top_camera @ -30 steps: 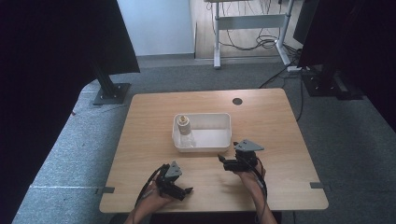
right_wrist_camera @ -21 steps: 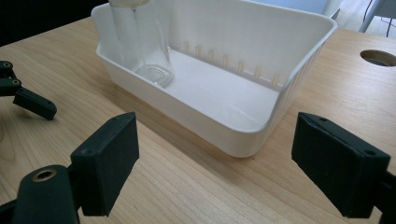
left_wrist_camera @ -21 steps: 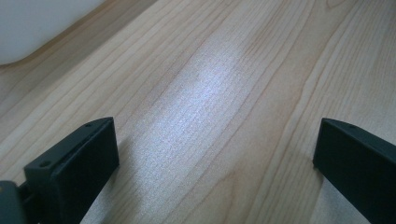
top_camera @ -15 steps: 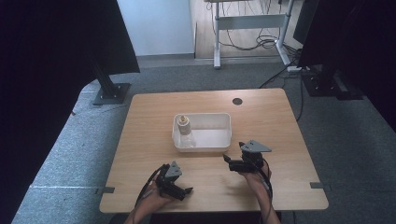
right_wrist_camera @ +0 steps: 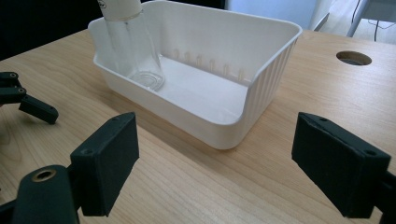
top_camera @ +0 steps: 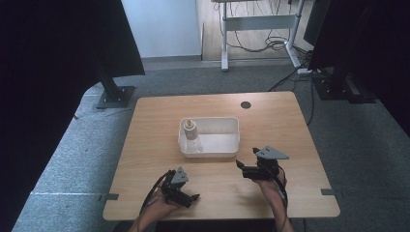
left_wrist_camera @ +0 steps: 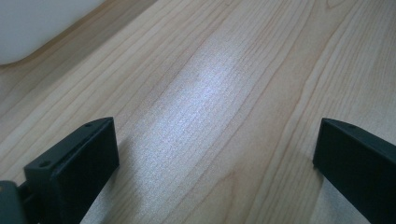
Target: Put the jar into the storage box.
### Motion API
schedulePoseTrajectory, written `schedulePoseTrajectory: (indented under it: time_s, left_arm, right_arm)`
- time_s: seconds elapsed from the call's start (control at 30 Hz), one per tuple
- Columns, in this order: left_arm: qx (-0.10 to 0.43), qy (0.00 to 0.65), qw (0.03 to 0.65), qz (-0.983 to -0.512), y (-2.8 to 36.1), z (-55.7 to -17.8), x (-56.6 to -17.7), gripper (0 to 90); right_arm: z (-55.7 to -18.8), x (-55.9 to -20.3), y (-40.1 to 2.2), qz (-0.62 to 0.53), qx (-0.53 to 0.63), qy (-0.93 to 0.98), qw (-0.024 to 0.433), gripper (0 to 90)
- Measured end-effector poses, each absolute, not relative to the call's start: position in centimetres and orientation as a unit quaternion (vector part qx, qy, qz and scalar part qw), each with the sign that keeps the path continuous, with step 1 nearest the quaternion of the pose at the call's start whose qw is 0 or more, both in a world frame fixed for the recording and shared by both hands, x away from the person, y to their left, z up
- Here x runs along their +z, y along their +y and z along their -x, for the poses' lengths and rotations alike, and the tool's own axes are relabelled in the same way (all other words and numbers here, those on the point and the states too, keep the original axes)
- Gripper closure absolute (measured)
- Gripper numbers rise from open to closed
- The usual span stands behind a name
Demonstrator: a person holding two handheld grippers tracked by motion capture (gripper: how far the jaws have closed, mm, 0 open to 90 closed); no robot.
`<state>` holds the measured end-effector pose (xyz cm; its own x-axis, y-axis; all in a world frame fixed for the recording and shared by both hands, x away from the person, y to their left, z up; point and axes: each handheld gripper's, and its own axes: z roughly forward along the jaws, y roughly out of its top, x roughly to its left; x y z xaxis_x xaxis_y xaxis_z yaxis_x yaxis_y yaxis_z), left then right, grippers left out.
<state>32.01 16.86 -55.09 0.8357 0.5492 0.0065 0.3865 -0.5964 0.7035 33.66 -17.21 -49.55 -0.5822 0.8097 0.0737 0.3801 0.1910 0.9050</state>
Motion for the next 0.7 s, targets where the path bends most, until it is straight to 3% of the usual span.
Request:
schedulePoseTrajectory:
  time_s: [0.7]
  left_arm:
    - [0.112, 0.263, 0.363, -0.887, 16.9, -32.0, -55.1, 0.0]
  right_arm:
    - [-32.4, -50.3, -20.2, -0.434, 0.482, 0.729, 0.220, 13.0]
